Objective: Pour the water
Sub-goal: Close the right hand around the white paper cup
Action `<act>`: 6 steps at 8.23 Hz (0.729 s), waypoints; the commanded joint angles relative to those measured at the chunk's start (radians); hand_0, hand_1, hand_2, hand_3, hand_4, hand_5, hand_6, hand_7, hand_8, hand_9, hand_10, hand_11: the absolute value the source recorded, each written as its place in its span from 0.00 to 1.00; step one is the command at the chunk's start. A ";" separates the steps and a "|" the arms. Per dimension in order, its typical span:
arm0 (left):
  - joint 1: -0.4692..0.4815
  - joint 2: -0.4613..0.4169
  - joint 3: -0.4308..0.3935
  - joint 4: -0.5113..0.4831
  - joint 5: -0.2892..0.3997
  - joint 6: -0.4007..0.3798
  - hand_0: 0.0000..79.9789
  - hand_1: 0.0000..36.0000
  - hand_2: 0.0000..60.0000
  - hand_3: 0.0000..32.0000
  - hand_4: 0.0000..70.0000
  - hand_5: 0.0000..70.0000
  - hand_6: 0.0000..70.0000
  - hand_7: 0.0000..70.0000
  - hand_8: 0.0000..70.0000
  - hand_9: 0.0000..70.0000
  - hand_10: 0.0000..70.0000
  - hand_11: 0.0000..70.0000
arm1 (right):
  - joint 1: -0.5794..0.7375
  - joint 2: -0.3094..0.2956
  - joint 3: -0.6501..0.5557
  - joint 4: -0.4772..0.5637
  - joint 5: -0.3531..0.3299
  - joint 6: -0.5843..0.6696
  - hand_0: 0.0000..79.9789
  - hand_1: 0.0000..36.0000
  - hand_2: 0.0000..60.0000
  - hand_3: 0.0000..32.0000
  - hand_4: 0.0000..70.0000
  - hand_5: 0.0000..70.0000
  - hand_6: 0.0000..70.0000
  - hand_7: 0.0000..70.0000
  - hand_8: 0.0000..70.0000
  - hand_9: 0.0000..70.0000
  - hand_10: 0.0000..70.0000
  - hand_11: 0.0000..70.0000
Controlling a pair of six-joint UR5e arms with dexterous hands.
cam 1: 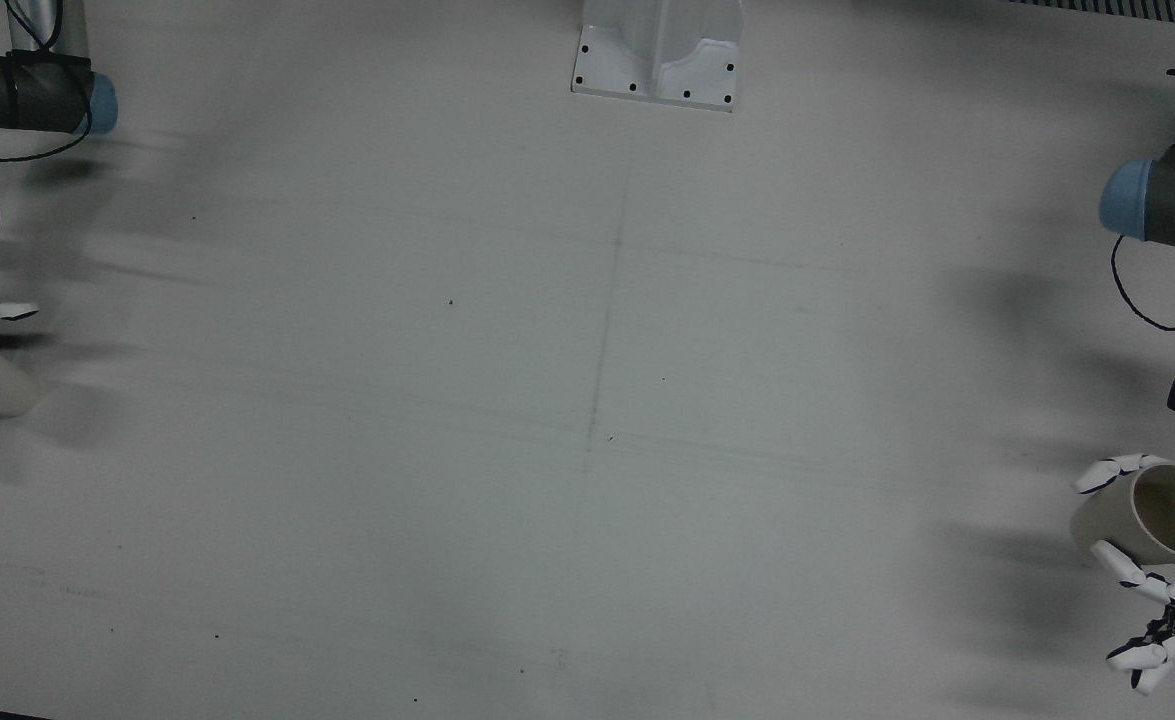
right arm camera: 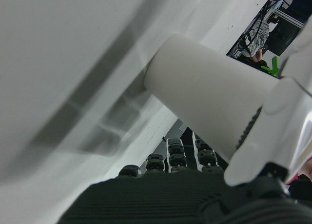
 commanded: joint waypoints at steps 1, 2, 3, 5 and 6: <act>-0.002 0.008 -0.002 0.001 0.000 -0.003 0.74 1.00 1.00 0.00 1.00 1.00 0.16 0.27 0.14 0.08 0.11 0.17 | -0.051 0.015 0.018 -0.003 0.054 0.002 0.63 0.40 0.05 0.00 0.25 0.31 0.18 0.35 0.19 0.22 0.04 0.08; -0.003 0.008 -0.002 0.001 -0.002 -0.003 0.74 1.00 1.00 0.00 1.00 1.00 0.16 0.27 0.14 0.09 0.11 0.18 | -0.042 0.012 0.048 -0.004 0.065 0.000 0.74 0.58 0.17 0.00 0.40 0.53 0.36 0.60 0.38 0.52 0.23 0.36; -0.002 0.008 -0.001 -0.001 -0.002 -0.003 0.74 1.00 1.00 0.00 1.00 1.00 0.16 0.27 0.13 0.08 0.11 0.17 | -0.038 -0.004 0.079 -0.007 0.105 0.000 0.86 0.66 0.29 0.00 0.47 1.00 0.67 0.98 0.76 1.00 0.67 0.97; 0.000 0.006 -0.002 -0.001 -0.002 -0.002 0.74 1.00 1.00 0.00 1.00 1.00 0.15 0.27 0.13 0.08 0.11 0.17 | -0.034 -0.050 0.160 -0.016 0.111 -0.006 1.00 0.83 0.66 0.00 0.72 1.00 1.00 1.00 1.00 1.00 1.00 1.00; 0.001 -0.002 -0.004 0.008 0.000 -0.002 0.74 1.00 1.00 0.00 1.00 1.00 0.16 0.27 0.13 0.08 0.11 0.17 | -0.028 -0.051 0.169 -0.018 0.113 0.002 1.00 0.99 1.00 0.00 0.70 1.00 1.00 1.00 1.00 1.00 1.00 1.00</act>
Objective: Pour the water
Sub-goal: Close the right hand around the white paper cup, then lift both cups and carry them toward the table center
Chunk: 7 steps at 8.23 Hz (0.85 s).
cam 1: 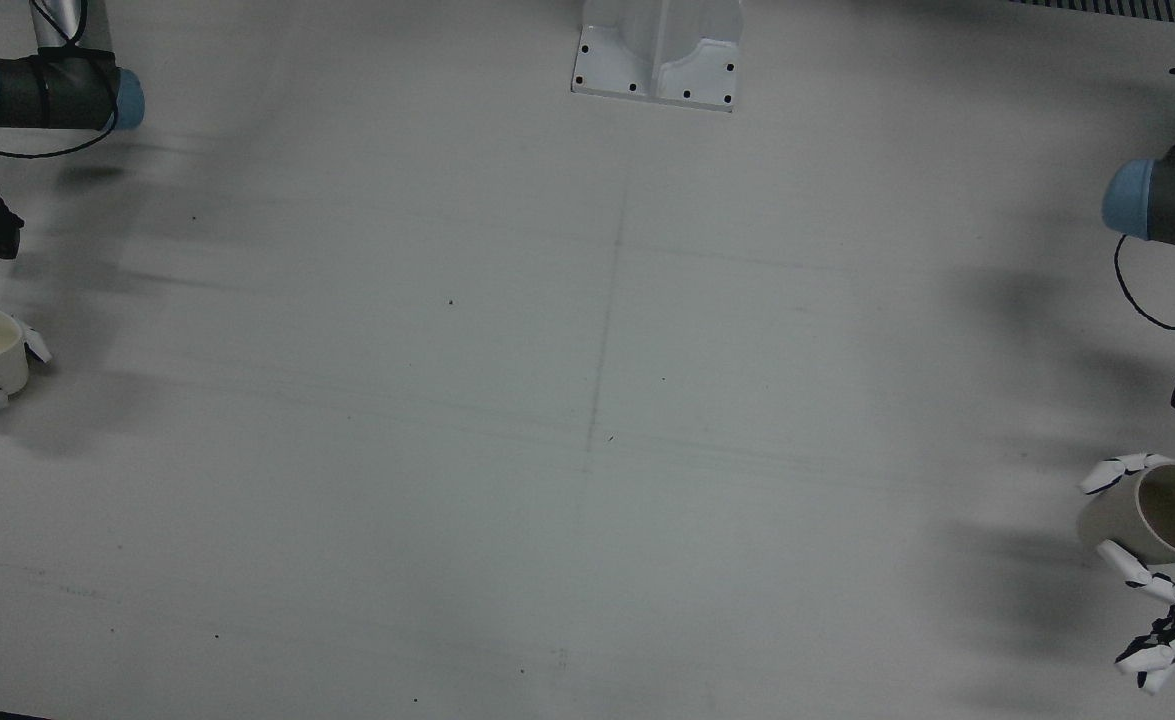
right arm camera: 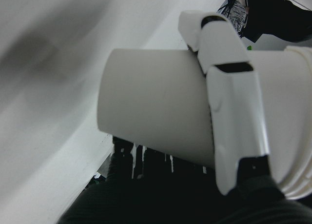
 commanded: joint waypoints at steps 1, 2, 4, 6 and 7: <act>0.006 -0.031 -0.015 0.043 0.003 0.006 0.75 1.00 1.00 0.00 1.00 1.00 0.17 0.28 0.13 0.08 0.11 0.17 | 0.026 -0.036 0.107 -0.011 0.008 0.008 1.00 1.00 1.00 0.00 0.70 1.00 1.00 1.00 1.00 1.00 1.00 1.00; 0.010 -0.082 -0.034 0.095 0.008 0.010 0.76 1.00 1.00 0.00 1.00 1.00 0.18 0.28 0.13 0.08 0.10 0.17 | 0.062 -0.079 0.270 -0.105 0.004 0.007 1.00 1.00 1.00 0.00 0.69 1.00 1.00 1.00 1.00 1.00 1.00 1.00; 0.117 -0.235 -0.061 0.209 -0.015 0.012 0.79 1.00 1.00 0.00 1.00 1.00 0.18 0.28 0.14 0.09 0.11 0.18 | 0.112 -0.072 0.540 -0.398 -0.033 0.007 1.00 1.00 1.00 0.00 0.77 1.00 1.00 1.00 1.00 1.00 1.00 1.00; 0.308 -0.388 -0.052 0.324 -0.090 0.035 0.79 1.00 1.00 0.00 1.00 1.00 0.18 0.28 0.13 0.09 0.12 0.20 | 0.178 -0.041 0.653 -0.522 -0.094 0.004 1.00 1.00 1.00 0.00 0.76 1.00 1.00 1.00 0.99 1.00 1.00 1.00; 0.367 -0.451 -0.050 0.359 -0.112 0.091 0.79 1.00 1.00 0.00 1.00 1.00 0.18 0.28 0.13 0.09 0.12 0.20 | 0.179 -0.023 0.691 -0.576 -0.096 0.001 1.00 1.00 1.00 0.00 0.81 1.00 1.00 1.00 0.99 1.00 0.99 1.00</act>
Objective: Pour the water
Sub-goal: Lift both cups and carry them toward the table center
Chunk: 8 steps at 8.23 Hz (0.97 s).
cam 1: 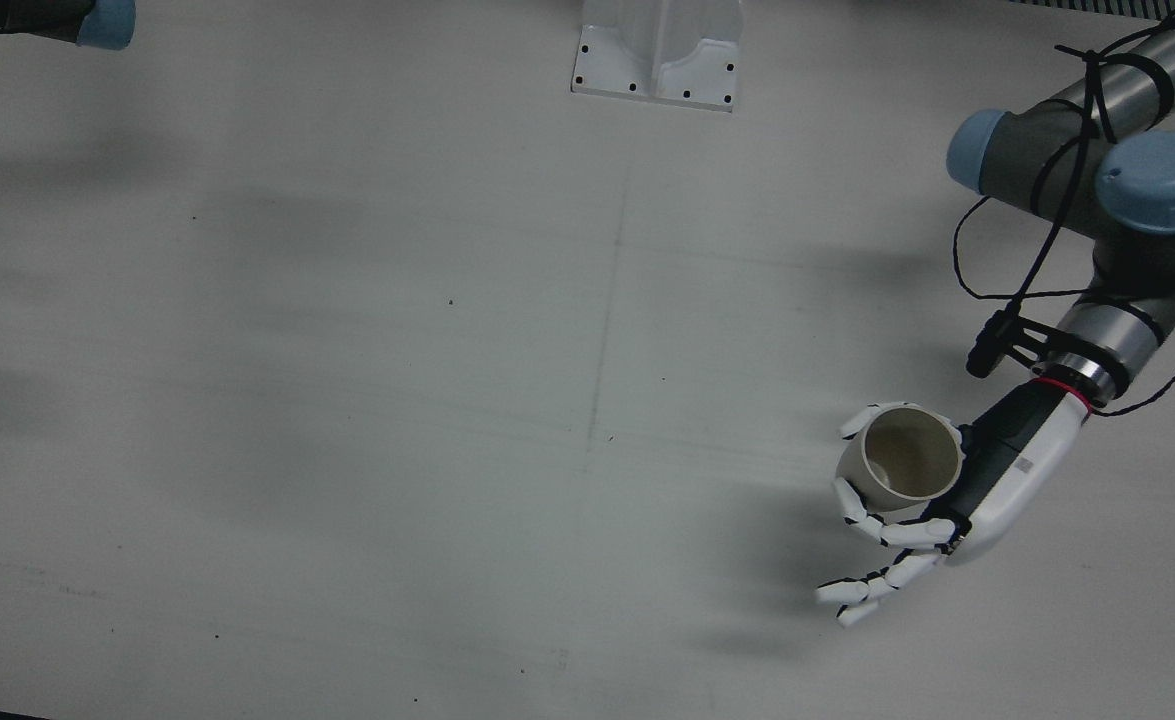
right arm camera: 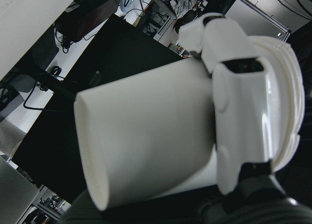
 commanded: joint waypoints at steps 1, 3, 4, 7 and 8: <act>0.209 -0.202 0.011 0.100 -0.058 0.144 0.79 1.00 1.00 0.00 1.00 1.00 0.18 0.28 0.13 0.09 0.12 0.20 | 0.035 0.055 0.140 -0.166 -0.031 -0.009 1.00 1.00 1.00 0.00 0.80 1.00 1.00 1.00 0.98 1.00 0.98 1.00; 0.261 -0.344 0.132 0.106 -0.058 0.192 0.80 1.00 1.00 0.00 1.00 1.00 0.20 0.29 0.14 0.09 0.13 0.22 | 0.032 0.108 0.208 -0.256 -0.031 -0.059 1.00 1.00 1.00 0.00 0.81 1.00 1.00 1.00 0.96 1.00 0.96 1.00; 0.290 -0.403 0.210 0.099 -0.061 0.193 0.80 1.00 1.00 0.00 1.00 1.00 0.21 0.30 0.14 0.10 0.14 0.22 | 0.027 0.124 0.263 -0.315 -0.031 -0.101 1.00 1.00 1.00 0.00 0.82 1.00 1.00 1.00 0.96 1.00 0.95 1.00; 0.307 -0.576 0.451 0.042 -0.071 0.232 0.80 1.00 1.00 0.00 1.00 1.00 0.24 0.31 0.15 0.10 0.14 0.22 | -0.037 0.173 0.400 -0.511 -0.032 -0.225 1.00 1.00 1.00 0.00 0.88 1.00 1.00 1.00 0.93 1.00 0.93 1.00; 0.307 -0.600 0.467 0.037 -0.077 0.264 0.80 1.00 1.00 0.00 1.00 1.00 0.25 0.32 0.16 0.10 0.14 0.22 | -0.059 0.207 0.411 -0.590 -0.031 -0.244 1.00 1.00 1.00 0.00 0.92 1.00 1.00 1.00 0.93 1.00 0.92 1.00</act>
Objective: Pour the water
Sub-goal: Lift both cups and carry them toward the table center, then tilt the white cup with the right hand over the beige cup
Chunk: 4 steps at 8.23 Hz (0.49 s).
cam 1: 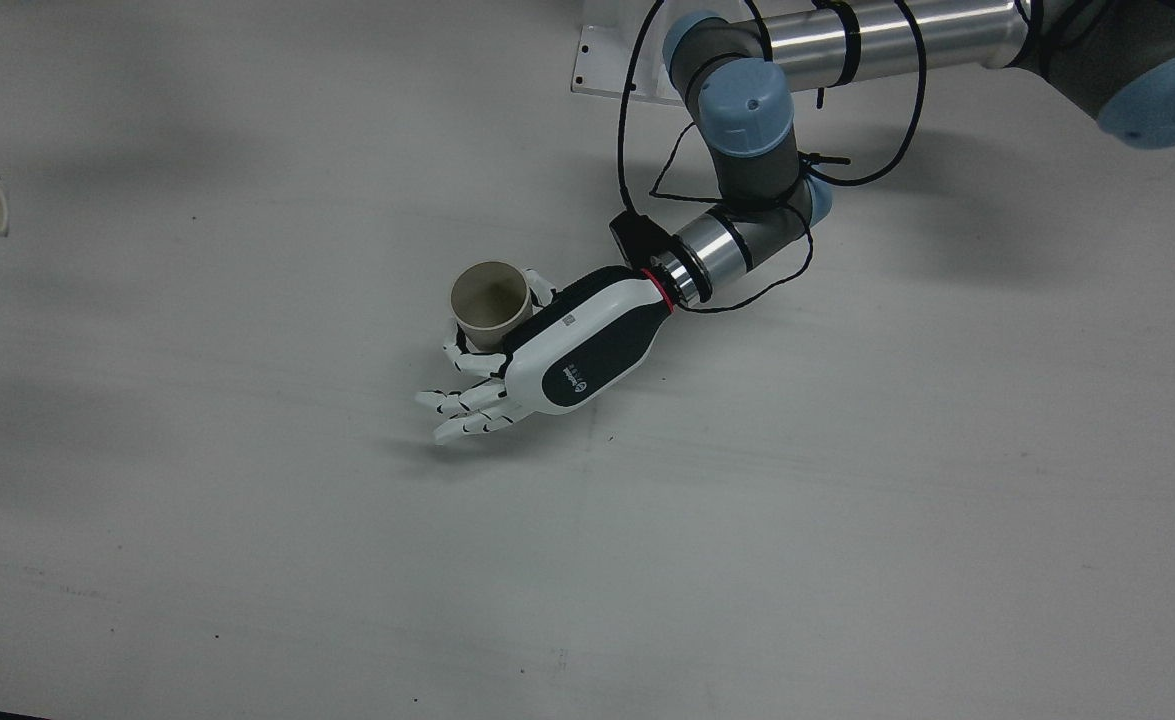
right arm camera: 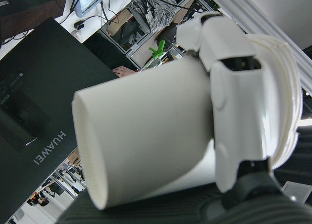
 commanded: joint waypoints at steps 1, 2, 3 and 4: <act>0.006 -0.091 0.107 -0.025 -0.014 0.054 0.83 1.00 1.00 0.00 1.00 1.00 0.28 0.33 0.16 0.11 0.14 0.22 | -0.079 0.075 0.075 -0.214 0.001 -0.108 1.00 1.00 1.00 0.00 0.97 1.00 1.00 1.00 0.91 1.00 0.89 1.00; 0.007 -0.106 0.114 -0.023 -0.014 0.056 0.84 1.00 1.00 0.00 1.00 1.00 0.29 0.34 0.17 0.11 0.13 0.22 | -0.106 0.104 0.074 -0.288 0.005 -0.144 1.00 1.00 1.00 0.00 1.00 1.00 1.00 1.00 0.89 1.00 0.85 1.00; 0.019 -0.132 0.127 -0.017 -0.015 0.056 0.86 1.00 1.00 0.00 1.00 1.00 0.30 0.35 0.17 0.11 0.13 0.21 | -0.142 0.131 0.074 -0.349 0.008 -0.177 1.00 1.00 1.00 0.00 1.00 1.00 1.00 1.00 0.88 1.00 0.82 1.00; 0.024 -0.152 0.134 -0.019 -0.029 0.074 0.88 1.00 1.00 0.00 1.00 1.00 0.30 0.35 0.17 0.11 0.13 0.21 | -0.172 0.150 0.066 -0.408 0.019 -0.209 1.00 1.00 1.00 0.00 1.00 1.00 1.00 1.00 0.88 1.00 0.81 1.00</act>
